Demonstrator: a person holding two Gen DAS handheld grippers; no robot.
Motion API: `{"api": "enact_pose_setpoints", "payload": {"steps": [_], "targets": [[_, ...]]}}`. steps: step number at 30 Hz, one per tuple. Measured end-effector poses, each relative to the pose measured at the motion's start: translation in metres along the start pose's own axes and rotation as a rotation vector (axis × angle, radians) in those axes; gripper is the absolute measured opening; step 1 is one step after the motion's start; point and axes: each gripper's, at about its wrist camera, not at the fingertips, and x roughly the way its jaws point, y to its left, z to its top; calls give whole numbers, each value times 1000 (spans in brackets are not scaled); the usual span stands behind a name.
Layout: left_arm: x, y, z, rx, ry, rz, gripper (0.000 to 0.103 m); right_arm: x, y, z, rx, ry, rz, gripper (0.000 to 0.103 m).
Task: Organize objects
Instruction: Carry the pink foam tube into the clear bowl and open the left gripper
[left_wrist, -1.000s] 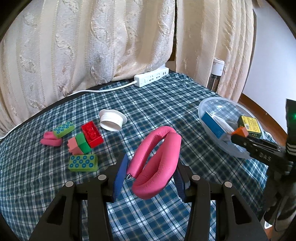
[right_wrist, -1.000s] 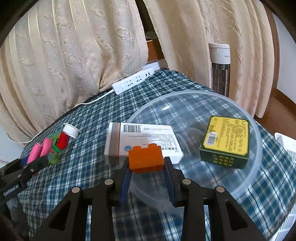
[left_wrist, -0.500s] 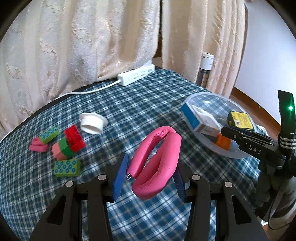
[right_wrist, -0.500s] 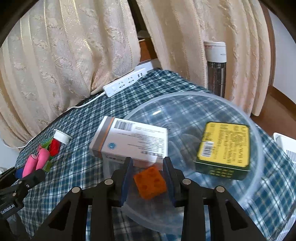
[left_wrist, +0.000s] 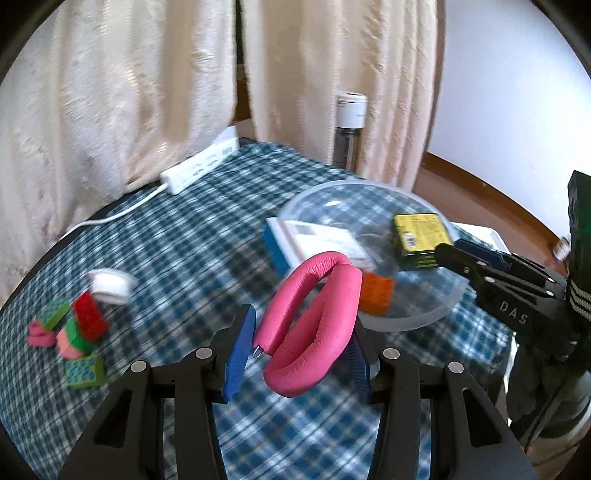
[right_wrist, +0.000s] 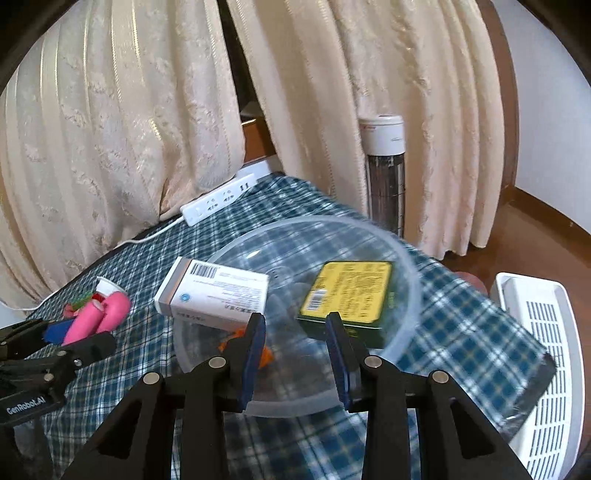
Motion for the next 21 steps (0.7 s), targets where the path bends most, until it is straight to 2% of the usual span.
{"api": "enact_pose_setpoints", "payload": {"steps": [7,21], "targets": [[21,-30,19,48,5,-42,48,-7,-18,0,22,-17,-10,37],[59,-55,44,63,11,-88,50,-5,-36,2,52,-24,-19,37]]}}
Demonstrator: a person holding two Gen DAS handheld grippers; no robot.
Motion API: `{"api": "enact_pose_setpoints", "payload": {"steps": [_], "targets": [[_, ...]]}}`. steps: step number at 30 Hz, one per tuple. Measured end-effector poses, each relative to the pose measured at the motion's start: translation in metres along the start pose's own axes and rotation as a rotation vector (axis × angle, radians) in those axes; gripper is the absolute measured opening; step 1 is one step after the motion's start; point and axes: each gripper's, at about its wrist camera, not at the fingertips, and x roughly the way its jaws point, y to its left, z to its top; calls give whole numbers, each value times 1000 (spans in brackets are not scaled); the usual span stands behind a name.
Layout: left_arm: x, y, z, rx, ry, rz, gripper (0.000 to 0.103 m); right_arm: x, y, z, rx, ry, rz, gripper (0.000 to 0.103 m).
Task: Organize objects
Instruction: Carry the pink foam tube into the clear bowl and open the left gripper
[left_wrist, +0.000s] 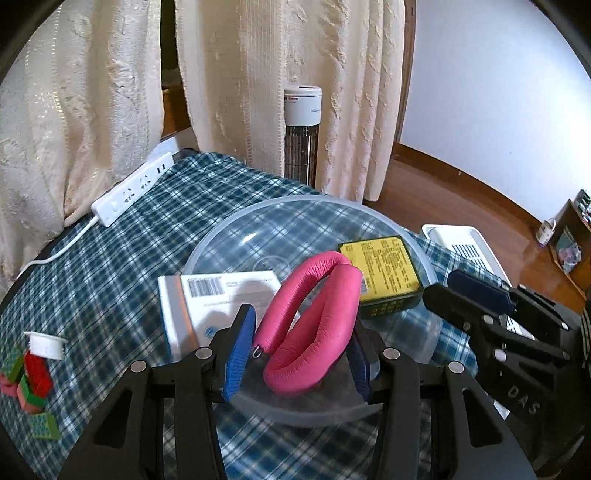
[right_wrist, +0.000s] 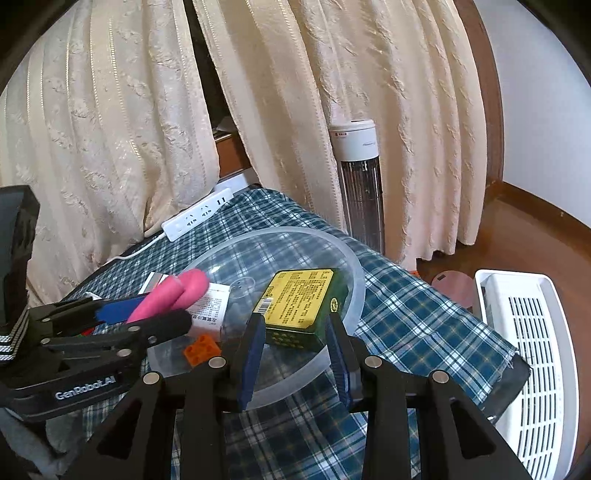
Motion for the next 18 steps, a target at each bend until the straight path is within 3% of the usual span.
{"api": "enact_pose_setpoints", "payload": {"steps": [2,4,18], "targets": [[5,2,1,-14,14,-17,54,2,0,0,2,1,0,37],[6,5,2,-33,21,-31,67,2,1,-1,1,3,0,37],[-30,32,-8,-72,-43,14,67,3,17,-2,-19,10,17,41]]}}
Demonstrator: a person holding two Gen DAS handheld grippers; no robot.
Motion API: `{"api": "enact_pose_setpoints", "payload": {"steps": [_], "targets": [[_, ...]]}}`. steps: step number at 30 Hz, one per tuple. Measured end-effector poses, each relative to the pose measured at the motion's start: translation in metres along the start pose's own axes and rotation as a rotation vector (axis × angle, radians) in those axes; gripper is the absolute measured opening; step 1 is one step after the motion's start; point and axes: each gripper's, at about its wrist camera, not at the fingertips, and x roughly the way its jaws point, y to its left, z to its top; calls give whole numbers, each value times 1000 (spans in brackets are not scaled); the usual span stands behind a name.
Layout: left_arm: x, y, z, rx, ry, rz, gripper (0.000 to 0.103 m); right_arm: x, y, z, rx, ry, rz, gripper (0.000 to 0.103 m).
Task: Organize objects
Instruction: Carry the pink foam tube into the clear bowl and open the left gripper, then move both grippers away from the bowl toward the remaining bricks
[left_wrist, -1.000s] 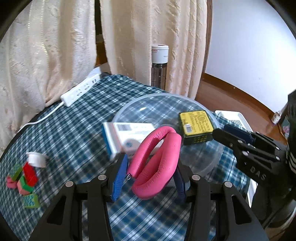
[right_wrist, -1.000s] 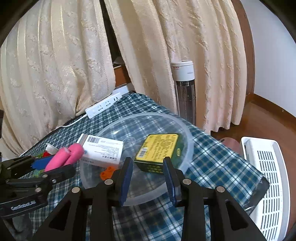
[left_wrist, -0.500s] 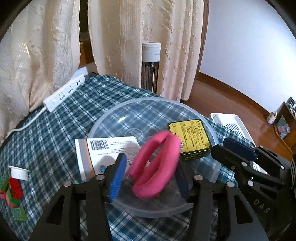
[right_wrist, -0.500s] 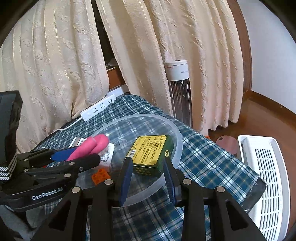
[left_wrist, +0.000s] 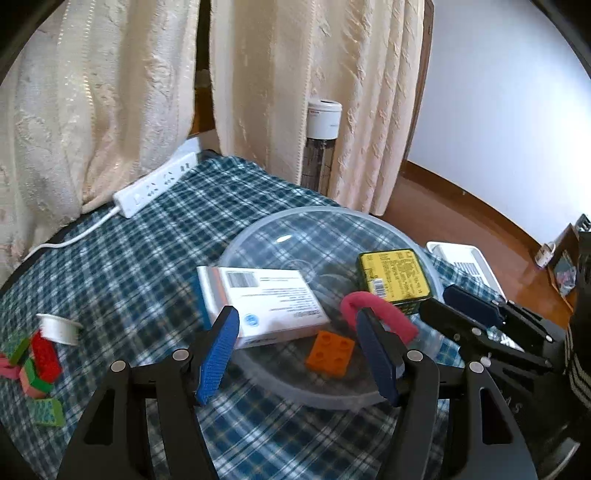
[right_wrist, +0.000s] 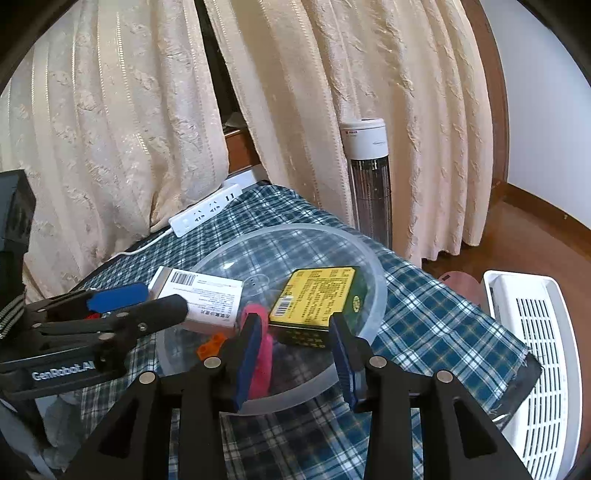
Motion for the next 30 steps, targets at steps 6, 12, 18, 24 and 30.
{"api": "enact_pose_setpoints", "payload": {"steps": [6,12,18,24,30], "targets": [[-9,19,-9,-10,-8,73,67,1,5,-1,-8,4,12,41],[2,41,-15,-63,19,119,67,1,7,-1,-12,6,20,41],[20,46,-12,-53,29,139,67,5,9,-1,-13,14,24,41],[38,48,-4,-60,44,157,67,7,10,-1,-14,22,25,41],[35,55,-4,-91,41,154,67,9,23,-2,-37,30,46,41]]}}
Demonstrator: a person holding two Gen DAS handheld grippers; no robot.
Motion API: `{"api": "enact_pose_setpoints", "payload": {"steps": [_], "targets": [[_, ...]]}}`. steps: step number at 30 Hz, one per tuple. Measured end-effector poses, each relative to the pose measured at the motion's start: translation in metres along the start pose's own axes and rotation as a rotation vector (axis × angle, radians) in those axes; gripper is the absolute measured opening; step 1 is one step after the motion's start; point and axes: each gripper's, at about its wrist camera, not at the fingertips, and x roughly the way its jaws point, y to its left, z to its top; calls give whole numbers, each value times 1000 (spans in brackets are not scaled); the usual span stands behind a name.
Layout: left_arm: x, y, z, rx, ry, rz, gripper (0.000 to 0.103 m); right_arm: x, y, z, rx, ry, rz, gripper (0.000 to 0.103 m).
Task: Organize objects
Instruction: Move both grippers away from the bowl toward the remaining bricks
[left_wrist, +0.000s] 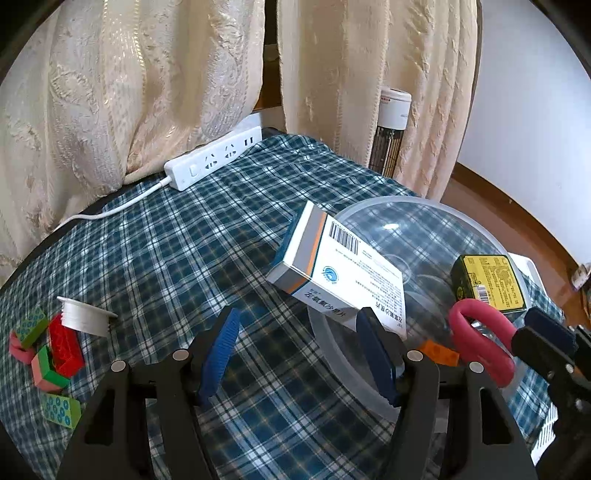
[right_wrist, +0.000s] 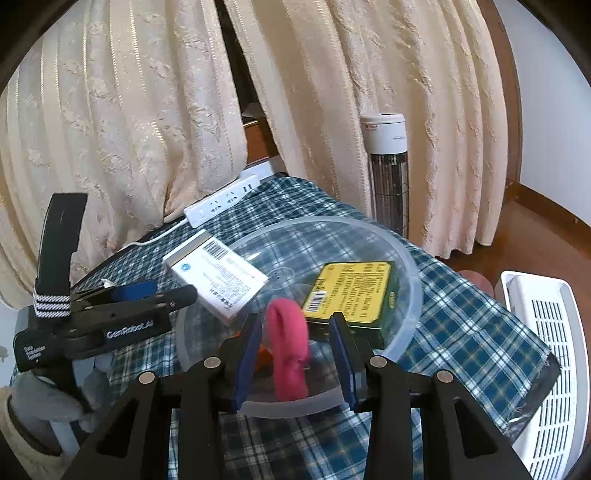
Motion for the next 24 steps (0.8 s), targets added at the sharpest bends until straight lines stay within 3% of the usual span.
{"api": "enact_pose_setpoints", "payload": {"steps": [10,16,20,24], "targets": [[-31,24,-6,-29,-32,29,68,-2,28,0,-38,-4,55,49],[-48,51,-17,-87,-36,47,80,-2,53,0,-78,2,84,51],[-58,69,-26,-102,-41,83,82,-1,69,-2,-95,6,103,61],[-66,91,-36,-133,-41,111,83,-1,86,-4,-116,13,119,64]]}}
